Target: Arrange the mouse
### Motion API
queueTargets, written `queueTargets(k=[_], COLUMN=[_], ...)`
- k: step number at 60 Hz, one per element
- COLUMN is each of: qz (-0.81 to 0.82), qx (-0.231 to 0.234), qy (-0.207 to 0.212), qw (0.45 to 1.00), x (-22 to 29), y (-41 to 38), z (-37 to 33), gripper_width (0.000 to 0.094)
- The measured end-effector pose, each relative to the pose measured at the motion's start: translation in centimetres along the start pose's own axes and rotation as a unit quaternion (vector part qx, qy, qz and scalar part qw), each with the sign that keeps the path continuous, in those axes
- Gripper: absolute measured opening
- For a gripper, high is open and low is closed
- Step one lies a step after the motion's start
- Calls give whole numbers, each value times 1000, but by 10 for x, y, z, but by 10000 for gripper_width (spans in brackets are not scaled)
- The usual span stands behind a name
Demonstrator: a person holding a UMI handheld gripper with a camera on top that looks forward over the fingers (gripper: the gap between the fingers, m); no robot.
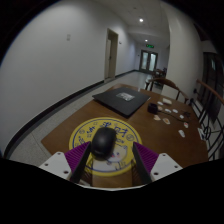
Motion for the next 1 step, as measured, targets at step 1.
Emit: queueTargets(k=[1], qz=[2], qx=[1], qy=[4], qw=[1000], x=[-2], y=[5], z=[-6], gripper_width=[849])
Point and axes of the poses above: the point between the fingertips, and its own axes, seen from behind it with the camera up: y to the right, x up, z forward, the way the camera looks, the point moved 9 cm from there along -z, backward, against the way the camera looks, and after that the axes turned 10 degrees about -x, right-handed, at the moved point
